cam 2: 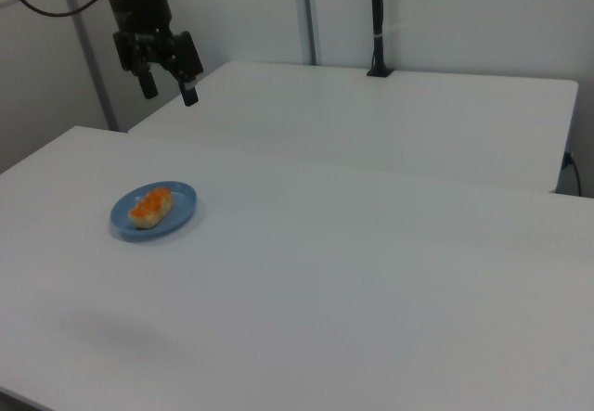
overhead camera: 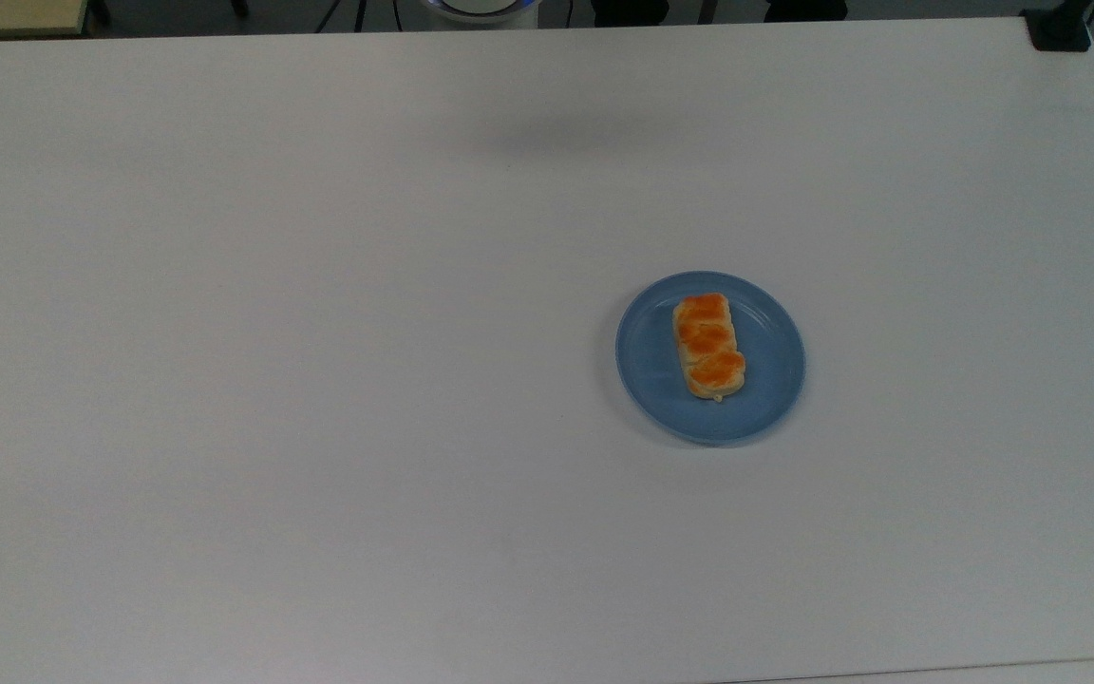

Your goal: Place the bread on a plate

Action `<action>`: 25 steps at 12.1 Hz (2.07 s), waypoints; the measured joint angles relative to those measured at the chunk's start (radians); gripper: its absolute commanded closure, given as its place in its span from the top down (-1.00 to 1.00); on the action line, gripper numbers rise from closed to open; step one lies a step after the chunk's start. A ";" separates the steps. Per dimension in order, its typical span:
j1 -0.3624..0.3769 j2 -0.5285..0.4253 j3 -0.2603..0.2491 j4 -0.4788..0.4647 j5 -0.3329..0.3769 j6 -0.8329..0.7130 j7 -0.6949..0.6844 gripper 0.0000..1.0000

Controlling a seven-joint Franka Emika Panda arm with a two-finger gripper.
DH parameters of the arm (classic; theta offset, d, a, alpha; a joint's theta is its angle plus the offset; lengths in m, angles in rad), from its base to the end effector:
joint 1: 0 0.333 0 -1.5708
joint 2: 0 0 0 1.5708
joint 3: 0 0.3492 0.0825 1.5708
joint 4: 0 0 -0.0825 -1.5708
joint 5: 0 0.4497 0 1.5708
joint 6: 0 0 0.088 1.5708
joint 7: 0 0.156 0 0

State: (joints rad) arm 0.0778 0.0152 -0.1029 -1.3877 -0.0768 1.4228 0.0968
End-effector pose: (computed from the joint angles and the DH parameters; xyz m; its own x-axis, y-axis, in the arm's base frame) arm 0.6079 -0.0275 0.6837 0.9908 -0.1325 0.0278 -0.1342 -0.9881 0.0749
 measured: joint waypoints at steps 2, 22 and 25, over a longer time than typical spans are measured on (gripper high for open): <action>-0.021 -0.050 -0.030 -0.053 0.009 0.014 -0.045 1.00; -0.147 -0.053 0.117 -0.135 0.011 0.143 -0.021 1.00; -0.149 -0.053 0.116 -0.138 0.011 0.143 -0.033 1.00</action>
State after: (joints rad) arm -0.0714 -0.0374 0.0134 -1.5256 -0.0662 1.5659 0.0643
